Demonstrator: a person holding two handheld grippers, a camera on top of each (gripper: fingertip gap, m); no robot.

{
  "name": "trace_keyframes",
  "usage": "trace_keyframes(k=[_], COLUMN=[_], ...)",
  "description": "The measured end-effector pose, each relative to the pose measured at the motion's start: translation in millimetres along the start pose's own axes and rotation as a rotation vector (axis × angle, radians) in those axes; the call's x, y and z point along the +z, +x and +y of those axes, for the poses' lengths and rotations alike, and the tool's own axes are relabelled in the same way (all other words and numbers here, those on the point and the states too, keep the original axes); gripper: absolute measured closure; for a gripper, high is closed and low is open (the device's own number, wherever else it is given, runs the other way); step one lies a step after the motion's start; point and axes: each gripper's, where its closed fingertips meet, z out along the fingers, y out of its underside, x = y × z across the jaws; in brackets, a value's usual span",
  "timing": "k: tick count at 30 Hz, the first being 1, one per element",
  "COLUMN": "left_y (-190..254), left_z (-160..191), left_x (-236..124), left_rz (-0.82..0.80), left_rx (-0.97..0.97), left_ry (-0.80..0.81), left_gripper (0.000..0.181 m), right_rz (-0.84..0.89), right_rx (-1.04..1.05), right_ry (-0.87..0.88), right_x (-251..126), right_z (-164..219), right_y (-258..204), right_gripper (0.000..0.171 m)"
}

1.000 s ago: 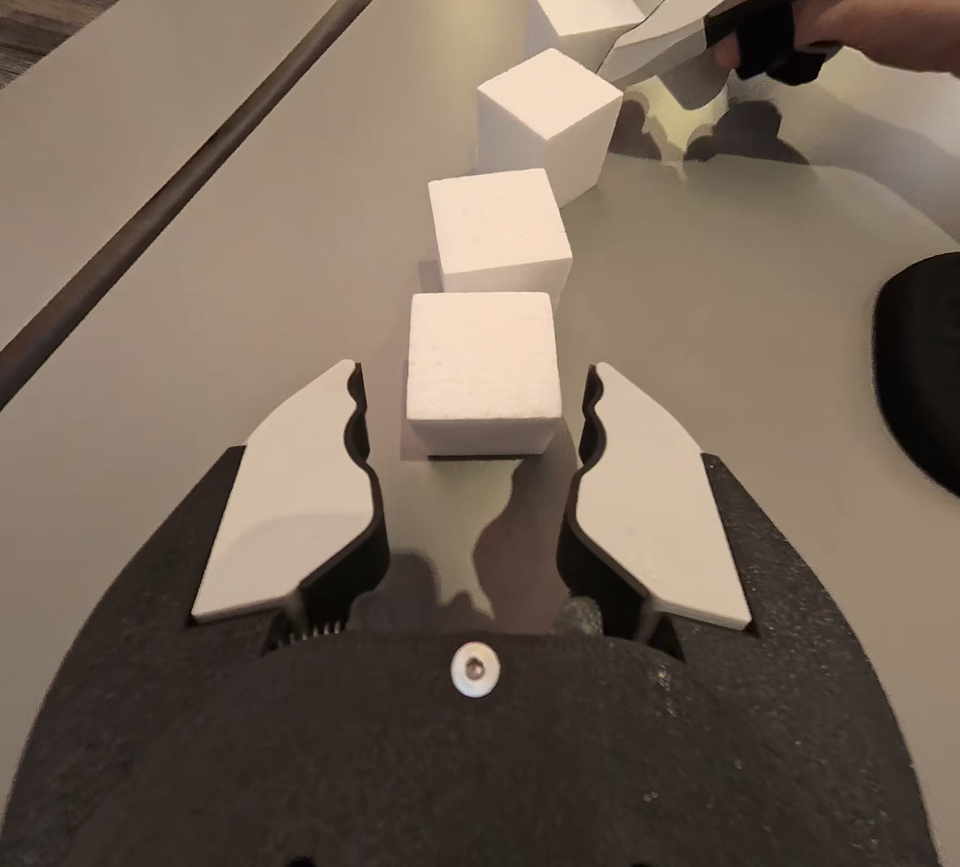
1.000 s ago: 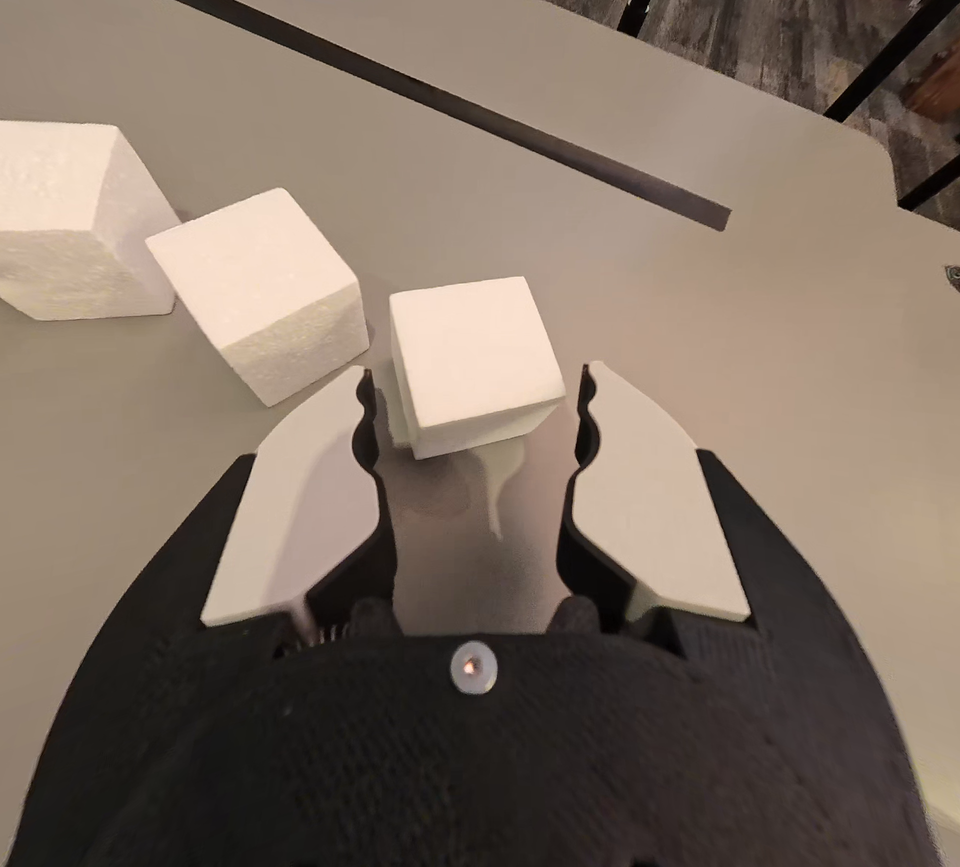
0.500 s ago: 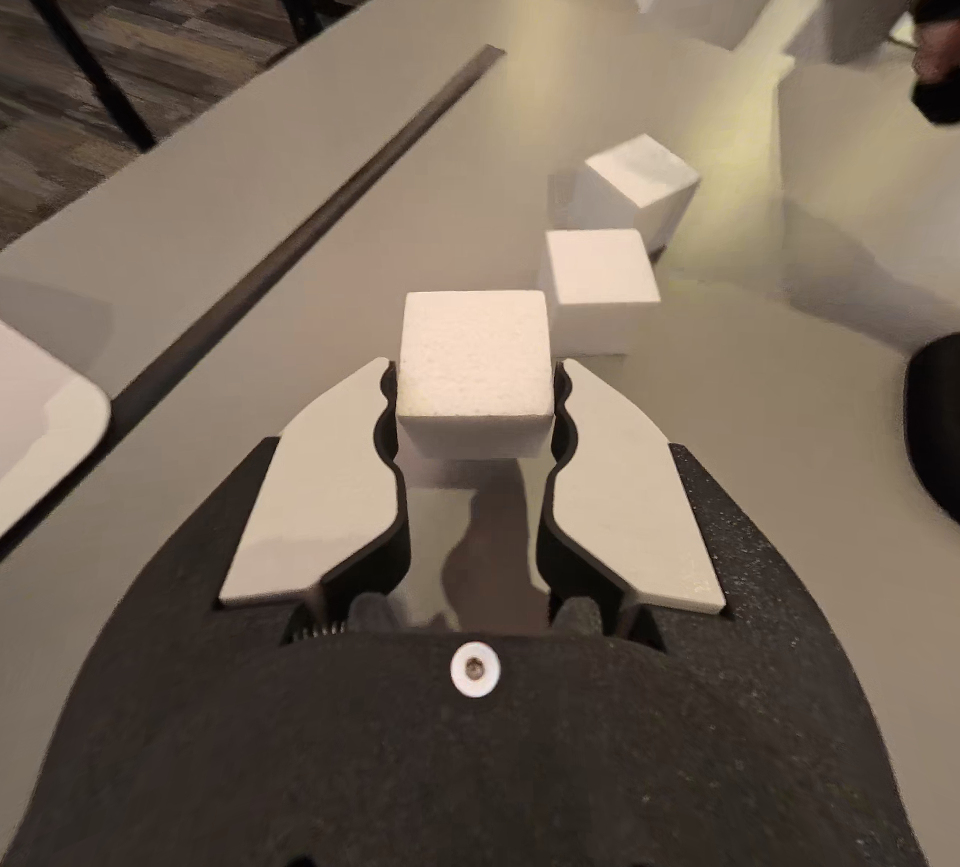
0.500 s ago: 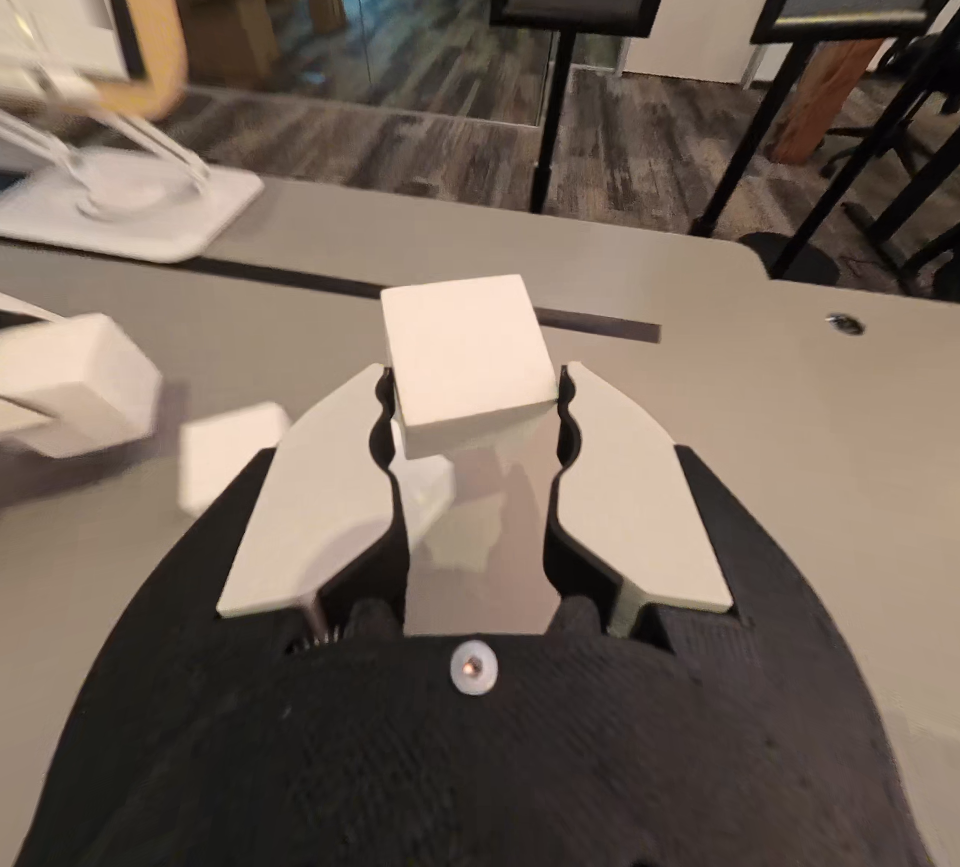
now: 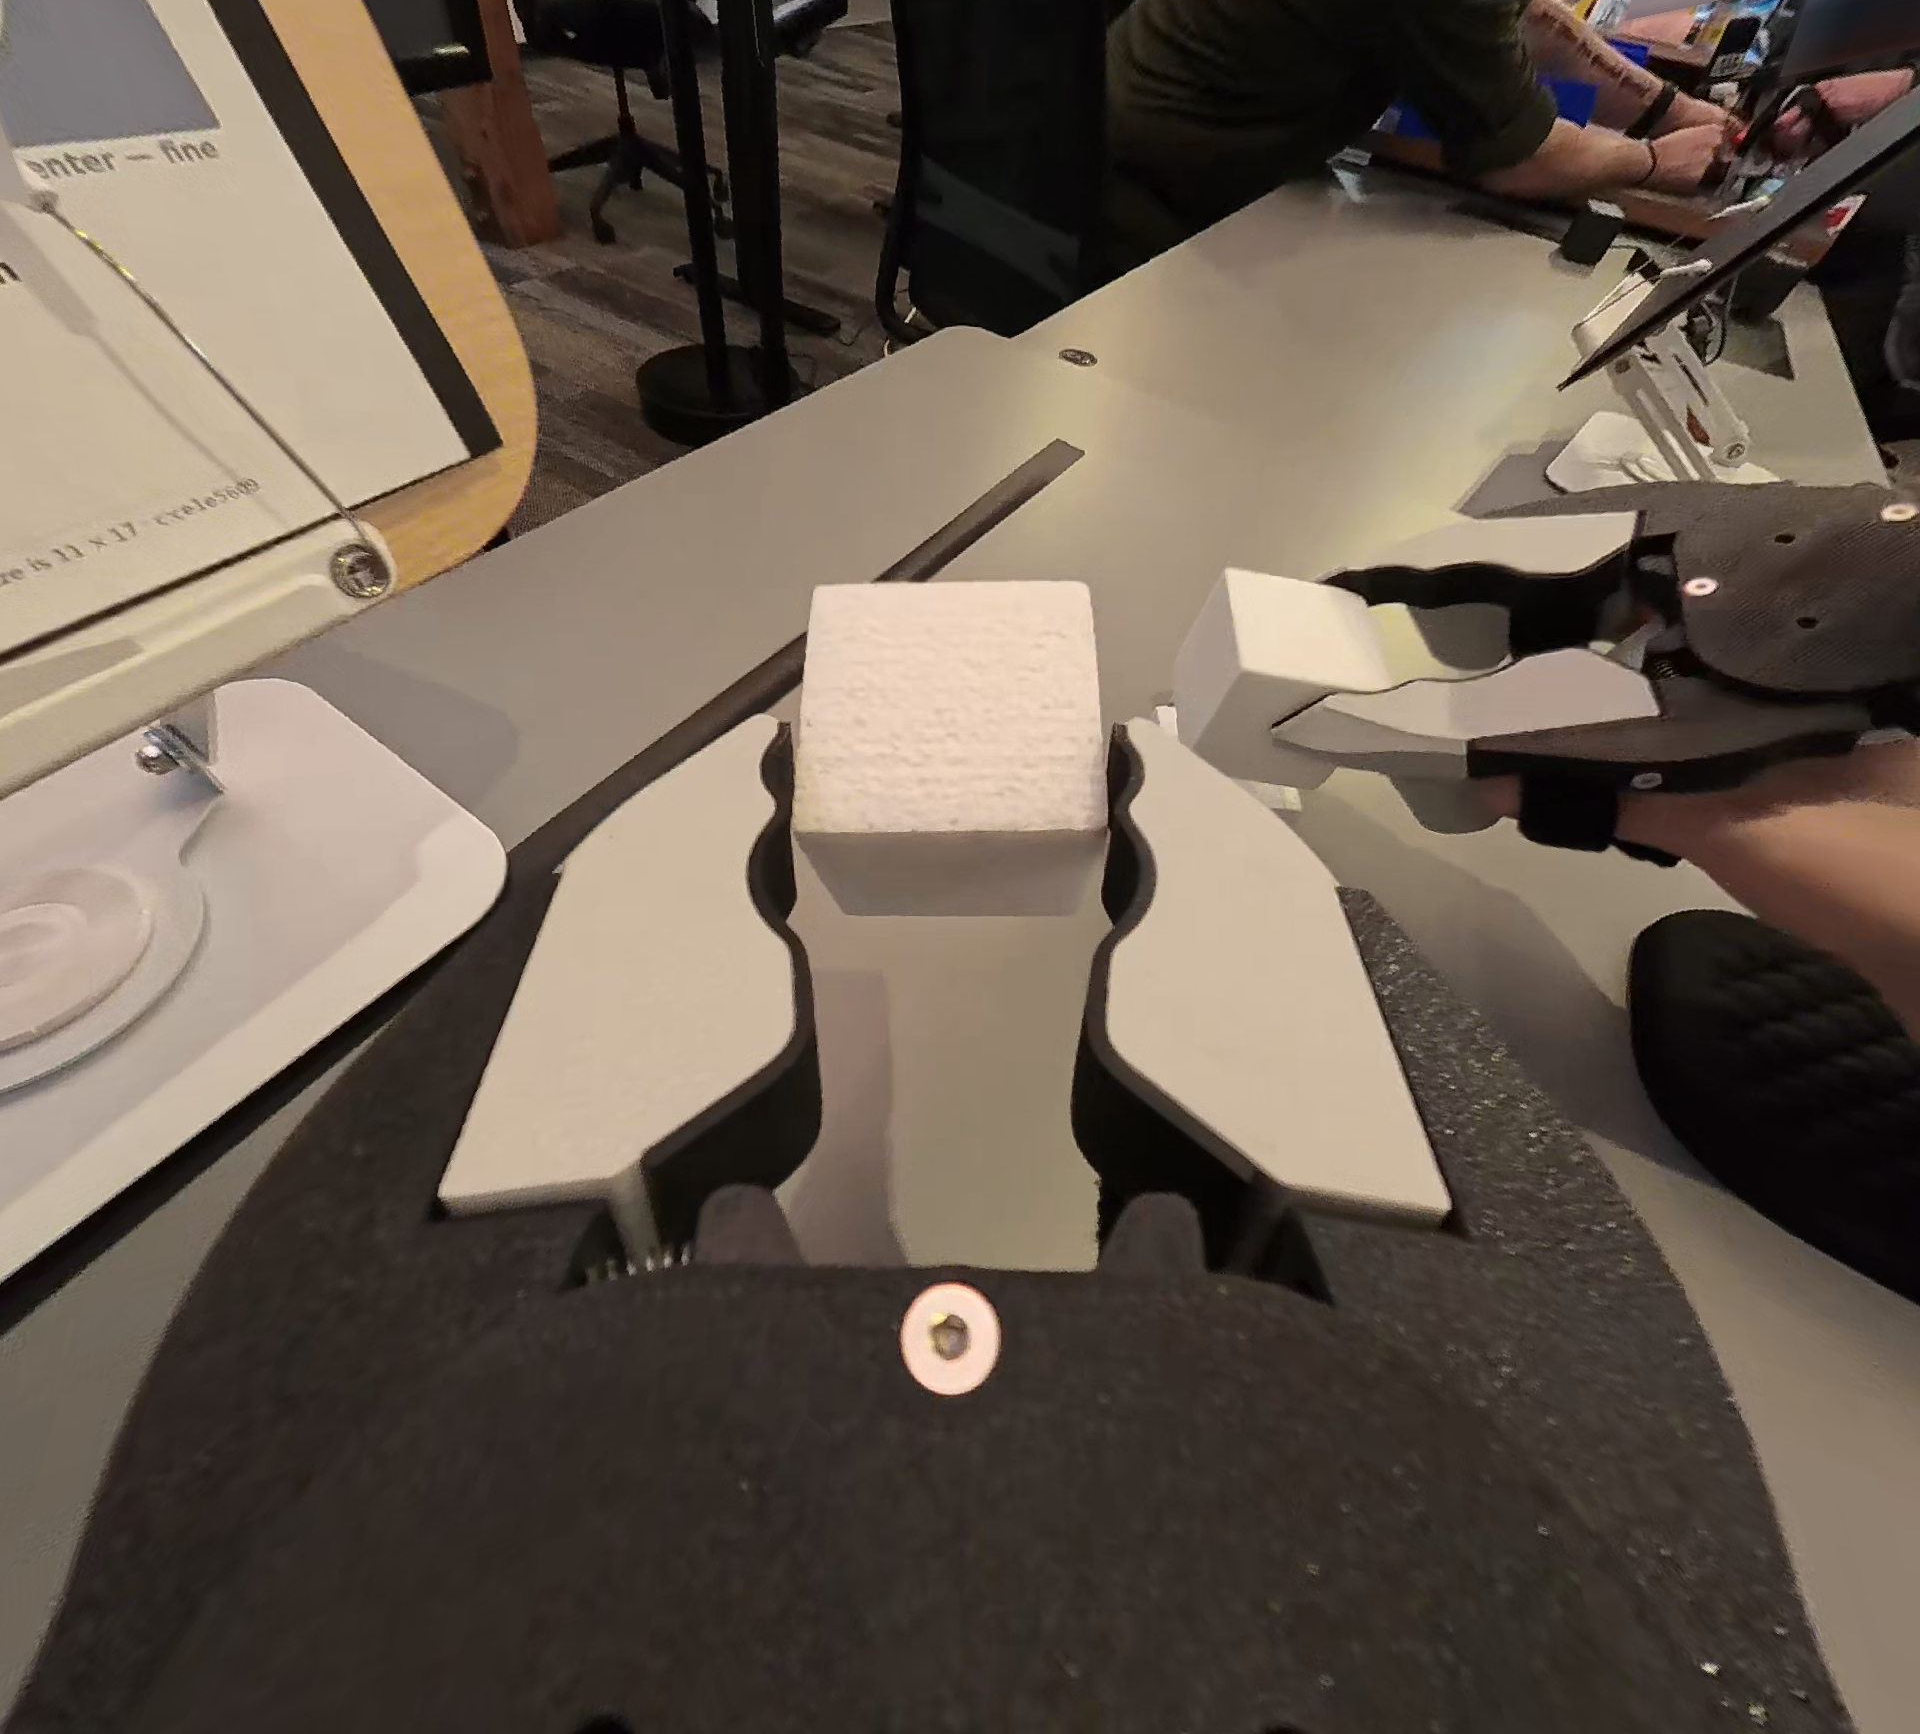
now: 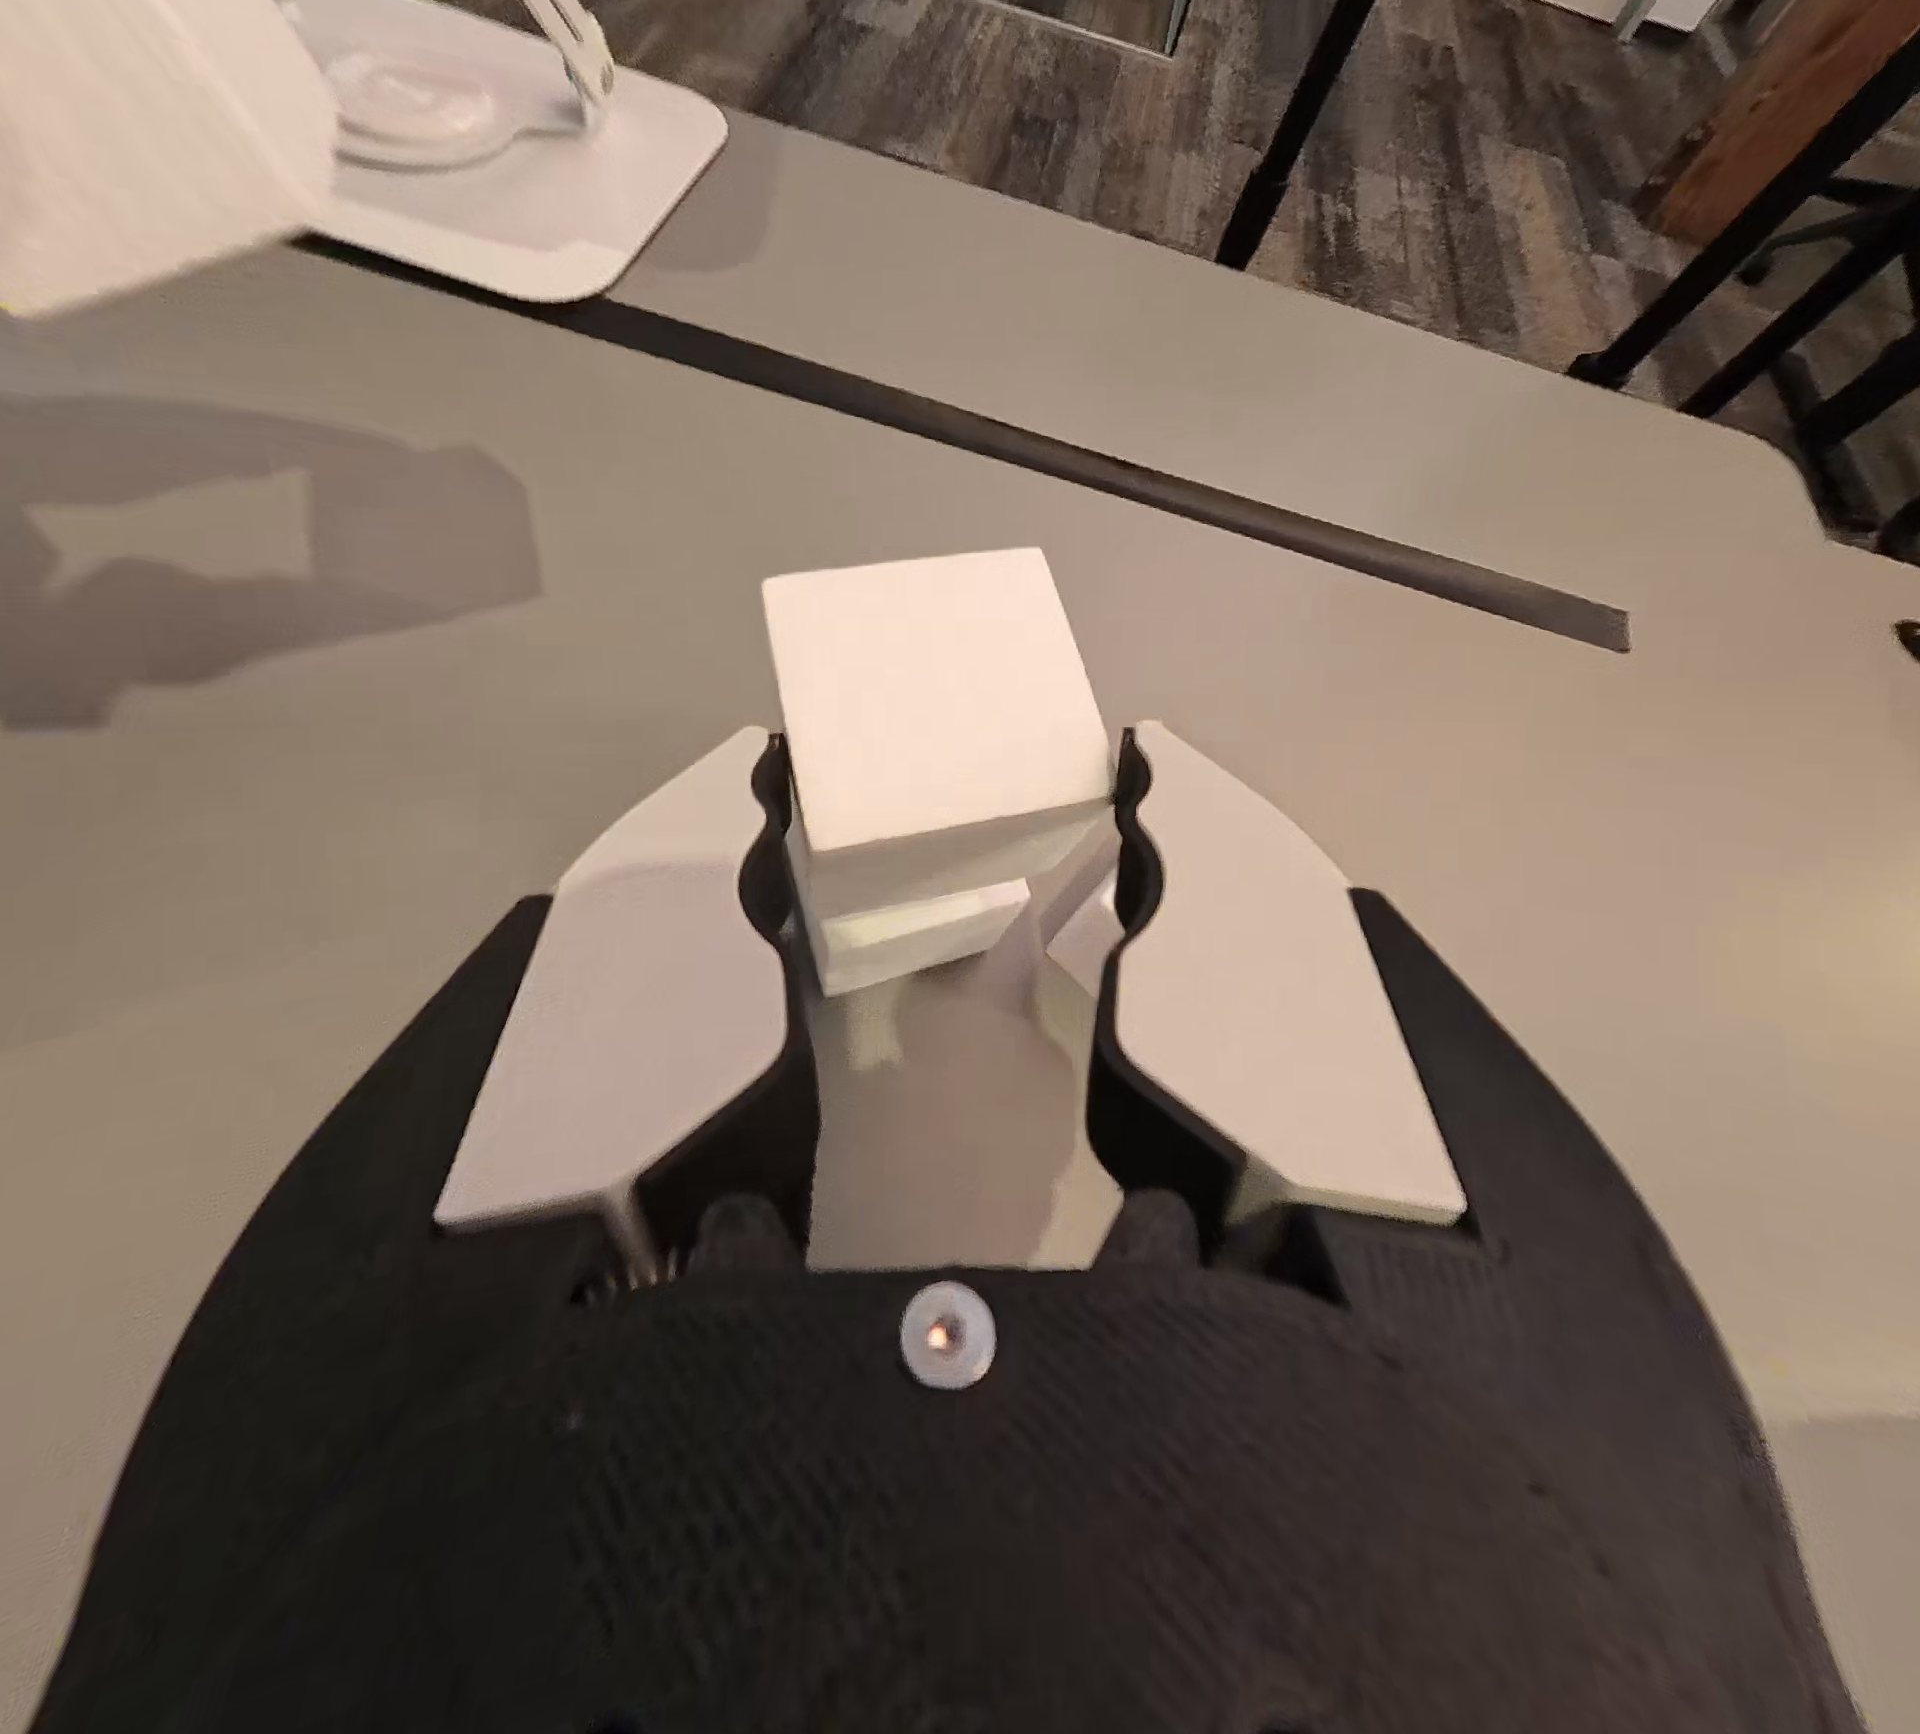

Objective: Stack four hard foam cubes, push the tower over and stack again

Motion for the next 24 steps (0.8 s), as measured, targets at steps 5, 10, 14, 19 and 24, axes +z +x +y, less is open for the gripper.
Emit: trace_keyframes(k=[5, 10, 14, 19, 24], left_y=[-2, 1, 3, 5, 9], left_z=[0, 1, 4, 6, 4], left_x=[-1, 0, 2, 4, 3], left_rz=[0.005, 0.015, 0.024, 0.033, 0.045], left_rx=[-0.007, -0.004, 0.005, 0.002, -0.002], left_ry=[0.000, -0.006, -0.019, -0.029, -0.022], left_gripper=[0.124, 0.124, 0.124, 0.124, 0.124], right_rz=[-0.010, -0.027, -0.039, -0.043, -0.197], right_rx=[0.000, 0.004, -0.011, -0.045, -0.134], right_ry=[-0.025, -0.039, -0.043, -0.041, 0.038], right_x=[3, 6, 9, 10, -4], right_z=[6, 10, 12, 12, -2], right_y=[0, -1, -3, -5, -18], right_gripper=[0.110, 0.110, 0.110, 0.102, 0.086])
